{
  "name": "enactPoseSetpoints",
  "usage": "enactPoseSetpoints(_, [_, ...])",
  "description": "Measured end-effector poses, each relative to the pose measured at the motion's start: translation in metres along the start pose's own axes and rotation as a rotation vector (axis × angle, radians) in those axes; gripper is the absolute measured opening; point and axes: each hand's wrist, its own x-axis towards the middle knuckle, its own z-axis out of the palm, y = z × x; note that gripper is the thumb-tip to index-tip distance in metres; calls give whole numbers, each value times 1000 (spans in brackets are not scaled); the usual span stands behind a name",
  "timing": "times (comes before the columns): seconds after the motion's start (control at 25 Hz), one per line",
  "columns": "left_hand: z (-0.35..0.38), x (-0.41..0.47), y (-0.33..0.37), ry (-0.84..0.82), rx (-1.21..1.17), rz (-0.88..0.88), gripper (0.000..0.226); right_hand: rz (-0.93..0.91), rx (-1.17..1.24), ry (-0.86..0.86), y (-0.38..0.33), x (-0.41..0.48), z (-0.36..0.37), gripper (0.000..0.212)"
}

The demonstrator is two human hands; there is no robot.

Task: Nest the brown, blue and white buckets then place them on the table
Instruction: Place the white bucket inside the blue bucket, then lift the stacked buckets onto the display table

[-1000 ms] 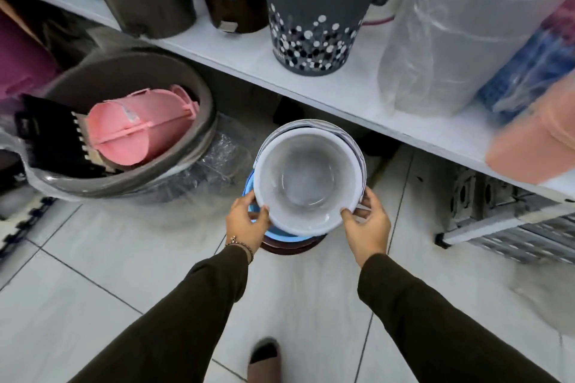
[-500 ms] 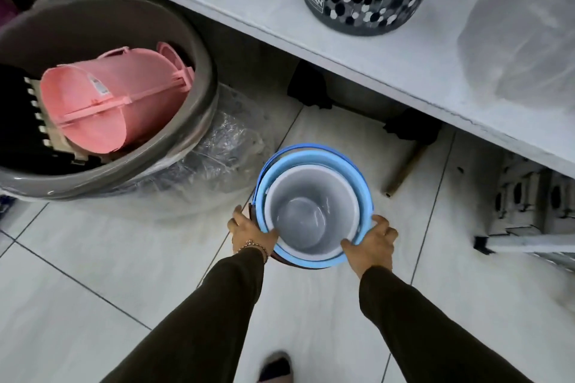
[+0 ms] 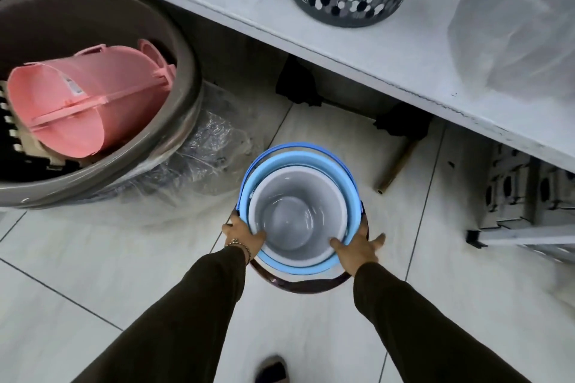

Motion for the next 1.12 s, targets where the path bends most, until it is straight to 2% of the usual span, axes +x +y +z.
enactPoseSetpoints(0.08, [-3,-8,-4,-8,19,-10,78,-27,109,-45,5,-4,1,97])
enactPoseSetpoints(0.32, [-17,-58,-16,62,-31,24,67,-71,229,-16,19,-58,-11,98])
enactPoseSetpoints(0.48, [-45,-117,0,58,-21,74,73,-145,265,25,17,-118,-43,99])
enactPoseSetpoints(0.64, [-84,-188,36,85,-111,131,73,-243,256,82,-12,-186,-94,98])
enactPoseSetpoints(0.84, [-163,-308,91,136,-201,212,60,-420,198,130,-68,-306,-183,97])
enactPoseSetpoints(1.12, [-270,-461,195,236,-268,489,62,-651,207,229,-150,-460,-315,88])
